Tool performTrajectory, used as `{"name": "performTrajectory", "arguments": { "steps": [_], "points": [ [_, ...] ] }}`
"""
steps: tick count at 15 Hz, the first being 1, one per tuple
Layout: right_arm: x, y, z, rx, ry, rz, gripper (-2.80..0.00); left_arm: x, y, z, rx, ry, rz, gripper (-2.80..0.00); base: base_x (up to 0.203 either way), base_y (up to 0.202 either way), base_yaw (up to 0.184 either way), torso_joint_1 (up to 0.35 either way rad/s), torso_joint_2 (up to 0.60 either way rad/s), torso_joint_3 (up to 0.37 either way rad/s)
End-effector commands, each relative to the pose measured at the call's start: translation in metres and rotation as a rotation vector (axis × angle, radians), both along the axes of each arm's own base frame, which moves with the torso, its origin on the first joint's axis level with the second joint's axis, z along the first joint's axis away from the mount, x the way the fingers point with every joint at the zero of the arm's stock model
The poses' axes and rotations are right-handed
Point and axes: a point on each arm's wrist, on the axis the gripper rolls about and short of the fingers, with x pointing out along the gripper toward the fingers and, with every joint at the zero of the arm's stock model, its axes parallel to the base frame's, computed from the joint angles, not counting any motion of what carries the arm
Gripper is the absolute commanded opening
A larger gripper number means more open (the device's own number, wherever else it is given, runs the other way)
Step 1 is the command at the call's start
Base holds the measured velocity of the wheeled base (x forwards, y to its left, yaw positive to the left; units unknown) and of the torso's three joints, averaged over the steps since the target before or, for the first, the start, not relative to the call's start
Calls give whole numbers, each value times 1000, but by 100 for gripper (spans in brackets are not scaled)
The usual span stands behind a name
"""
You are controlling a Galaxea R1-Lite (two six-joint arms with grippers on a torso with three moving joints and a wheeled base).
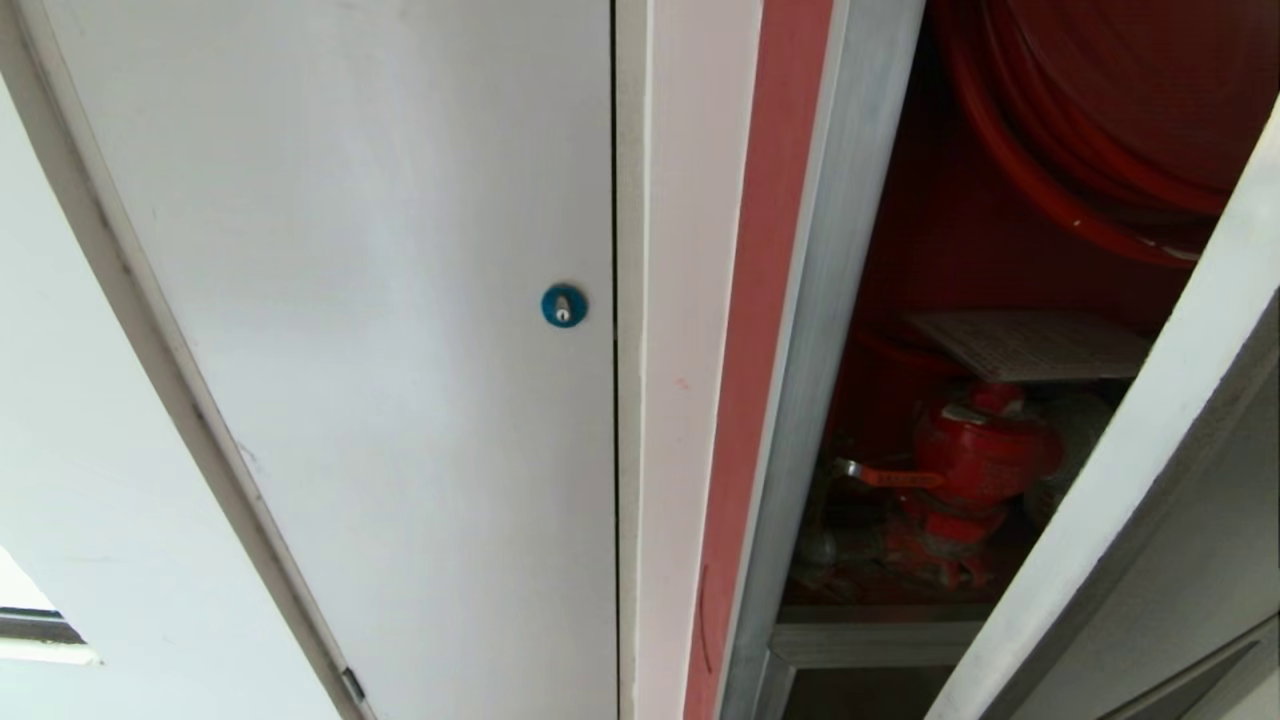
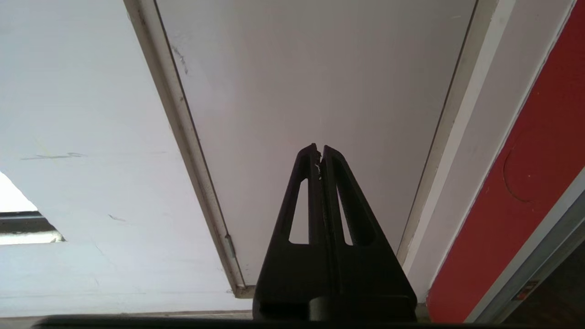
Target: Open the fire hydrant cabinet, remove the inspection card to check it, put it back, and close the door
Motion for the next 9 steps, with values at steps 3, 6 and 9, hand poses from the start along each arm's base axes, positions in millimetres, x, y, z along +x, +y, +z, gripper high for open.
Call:
{"name": "performTrajectory", "arguments": {
  "steps": [3, 6, 9],
  "points": [
    [0, 0, -1, 0, 4, 1, -280, 1, 0, -3, 0, 11, 0, -280, 0, 0, 0, 0, 0, 0],
    [0, 0, -1, -3, 4, 1, -280, 1, 0, -3, 0, 12, 0, -280, 0, 0, 0, 0, 0, 0],
    [0, 0, -1, -1, 4, 1, -280, 1, 0, -3, 0, 12, 0, -280, 0, 0, 0, 0, 0, 0]
  ]
}}
